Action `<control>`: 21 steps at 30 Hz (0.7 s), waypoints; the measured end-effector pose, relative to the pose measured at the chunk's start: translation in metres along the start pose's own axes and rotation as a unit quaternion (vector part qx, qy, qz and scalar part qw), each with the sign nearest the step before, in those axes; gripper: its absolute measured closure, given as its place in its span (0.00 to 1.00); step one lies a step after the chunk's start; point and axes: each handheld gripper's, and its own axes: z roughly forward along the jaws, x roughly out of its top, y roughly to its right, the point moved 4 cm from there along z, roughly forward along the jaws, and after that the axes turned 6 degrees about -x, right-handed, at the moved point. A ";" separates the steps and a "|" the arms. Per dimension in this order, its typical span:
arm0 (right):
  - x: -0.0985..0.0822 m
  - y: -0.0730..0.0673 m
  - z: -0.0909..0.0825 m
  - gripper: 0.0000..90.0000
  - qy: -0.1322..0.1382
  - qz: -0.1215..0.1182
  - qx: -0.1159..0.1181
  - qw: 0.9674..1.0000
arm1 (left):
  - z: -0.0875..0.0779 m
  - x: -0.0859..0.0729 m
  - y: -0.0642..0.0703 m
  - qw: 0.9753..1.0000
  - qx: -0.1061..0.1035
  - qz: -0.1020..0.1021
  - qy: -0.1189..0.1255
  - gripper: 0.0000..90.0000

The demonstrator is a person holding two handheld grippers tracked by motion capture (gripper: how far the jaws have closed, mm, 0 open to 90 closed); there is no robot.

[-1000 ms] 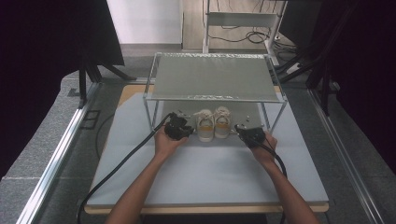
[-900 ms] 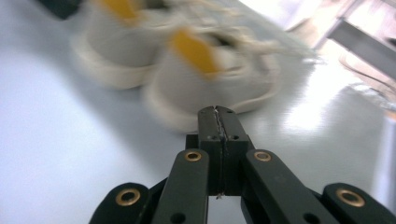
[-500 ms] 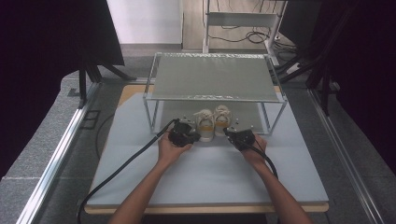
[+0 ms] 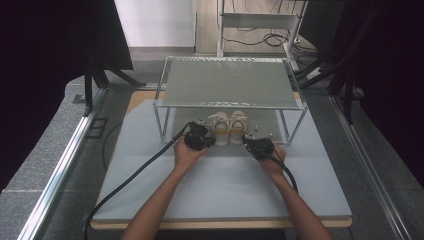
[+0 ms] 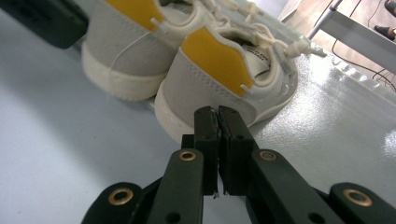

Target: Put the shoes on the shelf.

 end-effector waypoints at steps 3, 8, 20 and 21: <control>0.001 0.001 0.002 0.96 -0.001 0.000 0.000 1.000 | 0.002 0.004 -0.006 1.000 0.008 0.021 -0.007 0.96; 0.003 0.005 0.006 0.96 -0.005 0.007 0.003 1.000 | 0.007 0.006 -0.008 1.000 0.000 -0.014 0.004 0.96; 0.002 0.006 0.010 0.93 -0.009 0.015 0.001 1.000 | 0.009 0.009 -0.007 1.000 0.006 -0.004 -0.003 0.95; 0.002 0.005 0.010 0.92 -0.010 0.012 0.002 1.000 | 0.009 0.009 -0.007 1.000 0.006 -0.001 -0.003 0.95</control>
